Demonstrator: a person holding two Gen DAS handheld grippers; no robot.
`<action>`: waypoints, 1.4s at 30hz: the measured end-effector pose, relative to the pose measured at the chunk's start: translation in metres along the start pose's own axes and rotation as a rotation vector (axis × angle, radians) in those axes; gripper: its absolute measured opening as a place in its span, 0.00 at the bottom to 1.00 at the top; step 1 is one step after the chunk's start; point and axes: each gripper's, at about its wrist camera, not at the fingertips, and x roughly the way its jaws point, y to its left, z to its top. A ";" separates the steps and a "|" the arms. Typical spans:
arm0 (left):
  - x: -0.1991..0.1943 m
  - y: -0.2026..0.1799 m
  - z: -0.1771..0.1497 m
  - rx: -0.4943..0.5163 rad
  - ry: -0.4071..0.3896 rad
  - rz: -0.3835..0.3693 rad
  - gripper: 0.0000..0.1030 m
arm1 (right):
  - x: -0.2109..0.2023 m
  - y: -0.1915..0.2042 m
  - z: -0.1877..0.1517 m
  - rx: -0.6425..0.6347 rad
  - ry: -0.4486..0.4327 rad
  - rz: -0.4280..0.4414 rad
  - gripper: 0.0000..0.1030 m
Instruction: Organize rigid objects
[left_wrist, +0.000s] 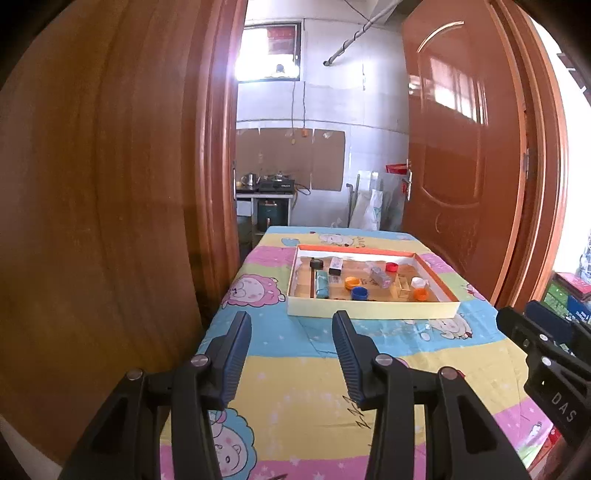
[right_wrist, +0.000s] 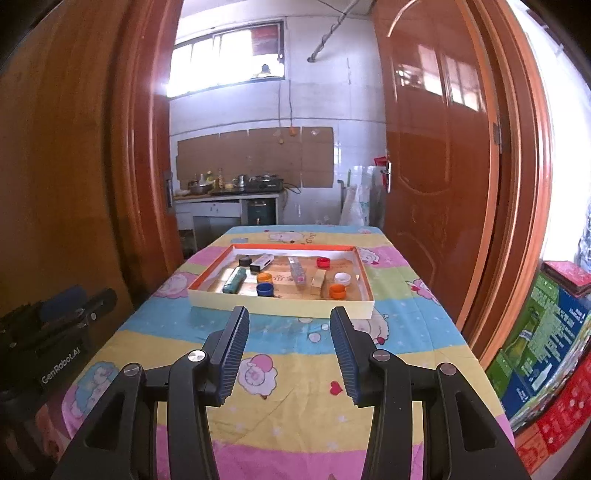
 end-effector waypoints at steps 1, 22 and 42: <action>-0.002 0.000 0.000 0.003 -0.003 0.004 0.44 | -0.002 0.001 0.000 0.002 -0.003 -0.001 0.46; -0.033 -0.006 0.002 0.035 -0.047 0.038 0.44 | -0.026 0.001 0.000 -0.014 -0.027 -0.035 0.46; -0.042 -0.007 0.001 0.025 -0.066 0.021 0.44 | -0.034 0.002 -0.001 -0.015 -0.037 -0.030 0.46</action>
